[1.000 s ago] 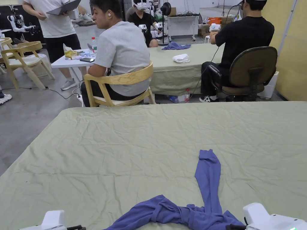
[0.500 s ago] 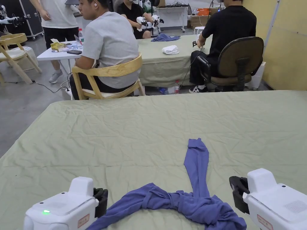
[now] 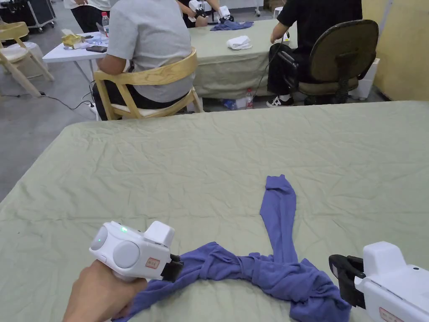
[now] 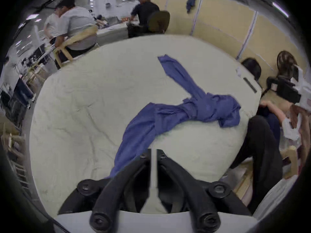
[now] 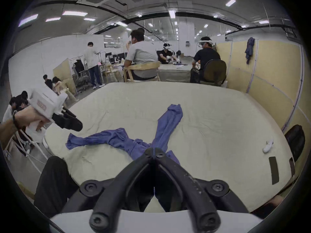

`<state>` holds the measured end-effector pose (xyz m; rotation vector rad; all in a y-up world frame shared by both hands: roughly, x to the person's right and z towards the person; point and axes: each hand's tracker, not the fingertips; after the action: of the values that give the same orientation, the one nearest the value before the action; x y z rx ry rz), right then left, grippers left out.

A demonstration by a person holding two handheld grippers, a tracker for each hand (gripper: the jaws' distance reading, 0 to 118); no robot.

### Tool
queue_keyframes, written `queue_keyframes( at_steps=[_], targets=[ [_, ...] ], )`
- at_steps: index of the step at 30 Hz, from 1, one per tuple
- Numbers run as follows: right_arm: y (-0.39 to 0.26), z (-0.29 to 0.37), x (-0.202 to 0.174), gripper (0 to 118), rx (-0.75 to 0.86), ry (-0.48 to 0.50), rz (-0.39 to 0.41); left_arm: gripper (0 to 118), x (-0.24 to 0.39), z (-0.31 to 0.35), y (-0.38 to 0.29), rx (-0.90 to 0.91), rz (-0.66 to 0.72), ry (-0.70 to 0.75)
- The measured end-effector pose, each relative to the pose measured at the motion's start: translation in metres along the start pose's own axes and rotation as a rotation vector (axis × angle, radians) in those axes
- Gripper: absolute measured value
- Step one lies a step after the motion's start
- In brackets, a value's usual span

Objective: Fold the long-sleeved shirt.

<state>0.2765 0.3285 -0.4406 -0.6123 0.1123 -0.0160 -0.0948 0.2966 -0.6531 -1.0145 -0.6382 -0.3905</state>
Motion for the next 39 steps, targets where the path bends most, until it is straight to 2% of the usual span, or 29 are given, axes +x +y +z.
queue_keyframes(
  at_steps=[2,3,5,14,17,20,21,23,25,29,30,31,33,34,36,39],
  targets=[
    [-0.004,-0.009,0.003,1,-0.021,-0.01,-0.002,76,-0.005,-0.023,0.01,-0.03,-0.053,0.045],
    [-0.005,-0.013,0.006,1,-0.032,-0.009,-0.004,81,-0.008,-0.033,0.016,-0.046,-0.068,0.05],
    [-0.007,-0.022,0.011,1,-0.055,-0.022,-0.008,73,-0.019,-0.058,0.028,-0.079,-0.078,0.02],
    [-0.018,-0.063,0.031,1,-0.149,-0.054,-0.063,72,-0.036,-0.171,0.051,-0.19,-0.117,-0.041],
    [-0.022,-0.074,0.034,1,-0.17,-0.055,-0.082,75,-0.037,-0.188,0.044,-0.189,-0.061,-0.05],
    [-0.027,-0.081,0.038,1,-0.18,-0.059,-0.095,66,-0.037,-0.176,0.043,-0.178,-0.037,-0.05],
    [-0.028,-0.084,0.039,1,-0.186,-0.057,-0.104,48,-0.034,-0.174,0.043,-0.171,-0.046,-0.04],
    [-0.029,-0.085,0.043,1,-0.19,-0.062,-0.115,2,-0.021,-0.164,0.043,-0.122,-0.051,0.02],
    [-0.028,-0.08,0.047,1,-0.188,-0.074,-0.127,2,-0.011,-0.156,0.036,-0.051,-0.151,0.055],
    [-0.018,-0.076,0.063,1,-0.193,-0.06,-0.147,2,-0.004,-0.16,0.025,-0.106,-0.14,0.029],
    [-0.013,-0.079,0.065,3,-0.2,-0.062,-0.141,2,-0.006,-0.163,0.023,-0.116,-0.09,0.006],
    [-0.005,-0.084,0.07,13,-0.217,-0.075,-0.127,2,-0.01,-0.167,0.021,-0.116,-0.029,-0.008],
    [0.009,-0.098,0.077,53,-0.291,-0.092,-0.069,2,-0.017,-0.169,0.018,-0.099,0.035,-0.019],
    [0.017,-0.108,0.08,57,-0.298,-0.071,-0.049,2,-0.018,-0.17,0.018,-0.096,0.056,-0.021],
    [0.031,-0.131,0.087,56,-0.337,-0.012,-0.015,2,-0.017,-0.17,0.018,-0.099,0.034,-0.014],
    [0.045,-0.175,0.091,57,-0.44,0.066,0.131,2,-0.015,-0.171,0.018,-0.103,0.014,0.002]
  ],
)
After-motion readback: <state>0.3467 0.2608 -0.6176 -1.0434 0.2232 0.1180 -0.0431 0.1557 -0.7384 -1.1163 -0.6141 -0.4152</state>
